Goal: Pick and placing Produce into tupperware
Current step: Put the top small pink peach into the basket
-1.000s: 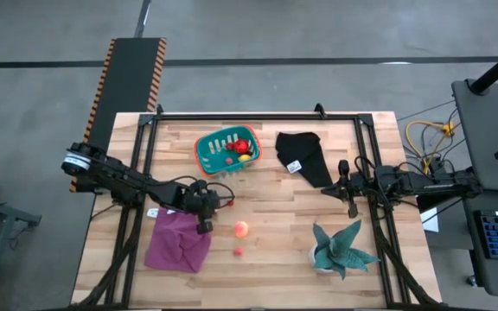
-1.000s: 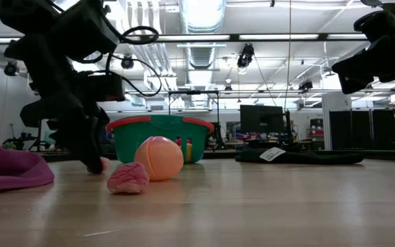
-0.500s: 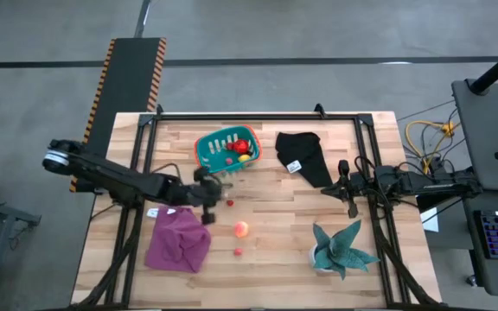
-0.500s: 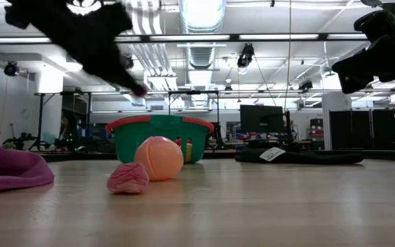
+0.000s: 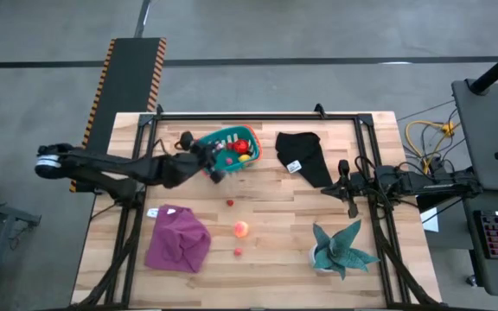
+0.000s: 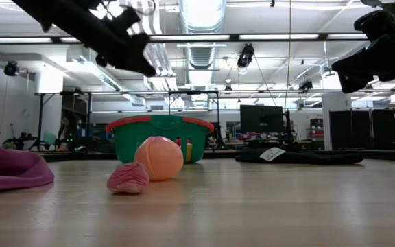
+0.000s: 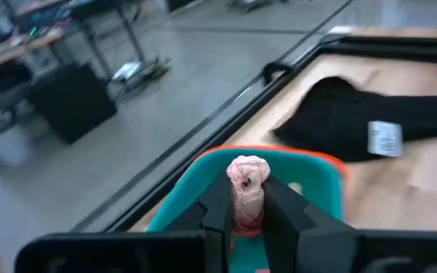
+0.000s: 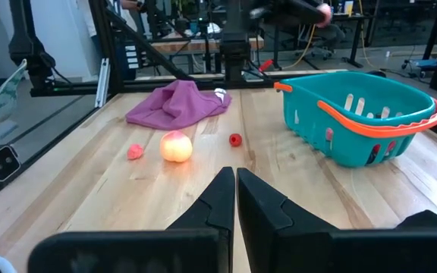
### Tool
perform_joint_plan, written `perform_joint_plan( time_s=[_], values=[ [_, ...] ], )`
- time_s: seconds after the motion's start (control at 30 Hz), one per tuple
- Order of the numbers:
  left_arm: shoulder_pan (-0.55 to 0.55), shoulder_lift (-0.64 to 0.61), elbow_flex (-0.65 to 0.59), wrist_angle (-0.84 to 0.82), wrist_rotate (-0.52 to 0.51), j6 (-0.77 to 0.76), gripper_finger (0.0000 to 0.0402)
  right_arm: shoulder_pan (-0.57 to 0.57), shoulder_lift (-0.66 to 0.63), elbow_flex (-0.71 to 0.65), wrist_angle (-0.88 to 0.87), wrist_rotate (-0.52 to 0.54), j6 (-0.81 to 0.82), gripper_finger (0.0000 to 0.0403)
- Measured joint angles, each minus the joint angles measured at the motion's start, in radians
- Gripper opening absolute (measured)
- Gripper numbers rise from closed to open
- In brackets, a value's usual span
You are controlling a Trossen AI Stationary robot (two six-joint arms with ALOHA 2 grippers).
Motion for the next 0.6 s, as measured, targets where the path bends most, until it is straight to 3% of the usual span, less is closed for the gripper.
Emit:
perform_joint_plan(
  time_s=[0.3, 0.43, 0.6],
  values=[
    [0.186, 0.144, 0.075, -0.014, 0.171, -0.058, 0.0025, 0.0, 0.001, 0.0, -0.002, 0.008, 0.0, 0.0009],
    [0.252, 0.227, 0.142, -0.025, 0.308, -0.095, 0.0025, 0.0, 0.001, 0.0, -0.006, 0.008, 0.0, 0.0009],
    [0.29, 0.335, 0.24, -0.116, 0.337, -0.141, 0.0025, 0.0, 0.001, 0.0, -0.006, 0.008, 0.0, 0.0009]
  ],
)
